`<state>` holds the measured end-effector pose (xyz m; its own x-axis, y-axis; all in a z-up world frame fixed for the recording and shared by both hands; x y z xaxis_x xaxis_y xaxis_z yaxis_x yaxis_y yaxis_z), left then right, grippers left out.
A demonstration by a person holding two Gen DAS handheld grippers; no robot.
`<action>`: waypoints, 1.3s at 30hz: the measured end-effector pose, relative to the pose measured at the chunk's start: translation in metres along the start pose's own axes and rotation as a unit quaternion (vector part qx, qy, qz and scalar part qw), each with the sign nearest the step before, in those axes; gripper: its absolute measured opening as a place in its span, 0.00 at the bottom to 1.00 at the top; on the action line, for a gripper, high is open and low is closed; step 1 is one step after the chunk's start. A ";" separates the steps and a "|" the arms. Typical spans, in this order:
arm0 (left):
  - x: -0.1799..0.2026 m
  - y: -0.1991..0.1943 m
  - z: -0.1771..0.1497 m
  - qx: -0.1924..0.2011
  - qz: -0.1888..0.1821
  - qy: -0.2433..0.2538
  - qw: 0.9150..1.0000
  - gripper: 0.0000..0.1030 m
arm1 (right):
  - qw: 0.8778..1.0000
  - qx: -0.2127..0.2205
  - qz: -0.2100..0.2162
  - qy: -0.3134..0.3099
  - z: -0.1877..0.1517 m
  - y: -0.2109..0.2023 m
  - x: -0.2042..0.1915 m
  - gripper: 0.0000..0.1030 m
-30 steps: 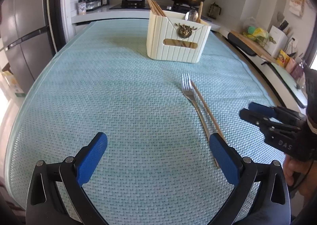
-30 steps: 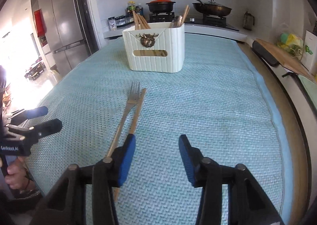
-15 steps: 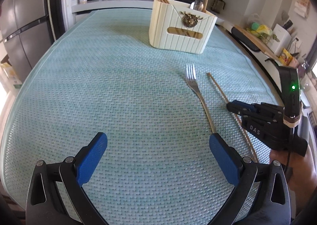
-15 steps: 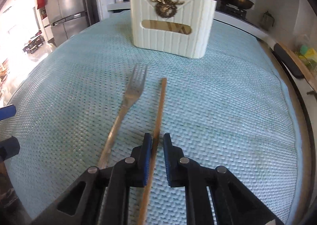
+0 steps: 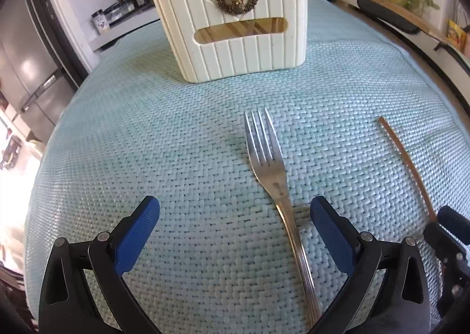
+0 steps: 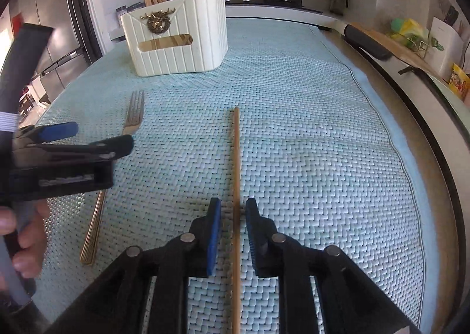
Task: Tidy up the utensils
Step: 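Grasp the steel fork with the left gripper while the right gripper grasps the wooden chopstick, then lift the fork and chopstick and carry both over the cream holder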
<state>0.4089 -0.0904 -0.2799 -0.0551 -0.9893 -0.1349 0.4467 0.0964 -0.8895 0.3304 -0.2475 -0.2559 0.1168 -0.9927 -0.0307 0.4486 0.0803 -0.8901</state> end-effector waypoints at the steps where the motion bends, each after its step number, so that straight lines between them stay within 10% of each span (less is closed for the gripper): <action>1: -0.006 0.001 -0.002 -0.003 -0.004 -0.006 1.000 1.00 | 1.000 0.001 -0.001 -0.001 -0.002 -0.002 0.001 0.24; 15: -0.053 0.001 -0.012 -0.025 -0.095 -0.031 0.995 0.99 | 1.000 0.003 0.001 0.019 -0.010 -0.016 0.017 0.33; 21: -0.037 0.003 0.021 -0.010 -0.059 -0.052 0.997 0.98 | 1.000 0.007 0.010 0.026 -0.008 -0.014 0.015 0.37; 27: -0.020 0.019 0.028 -0.030 -0.046 -0.053 0.997 0.69 | 1.000 0.011 0.014 0.025 -0.008 -0.016 0.016 0.37; 30: -0.013 0.012 0.028 -0.017 -0.058 -0.032 0.998 0.25 | 0.999 0.015 0.012 0.031 -0.010 -0.019 0.023 0.37; 39: -0.020 -0.016 0.026 0.027 -0.138 -0.029 0.990 0.23 | 0.999 0.023 0.012 0.048 -0.014 -0.027 0.039 0.37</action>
<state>0.4264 -0.0748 -0.2517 -0.1301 -0.9821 0.1361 0.4694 -0.1819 -0.8640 0.3105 -0.2898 -0.2393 0.0439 -0.9943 -0.0976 0.4876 0.1066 -0.8665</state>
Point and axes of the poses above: each gripper's, at about its wrist camera, not at the fingertips, and y roughly the way its jaws point, x to its right, z to its top, the point moved 9 cm from there along y, roughly the way its jaws point, and after that the axes turned 9 degrees about -x, right-handed, at the moved point
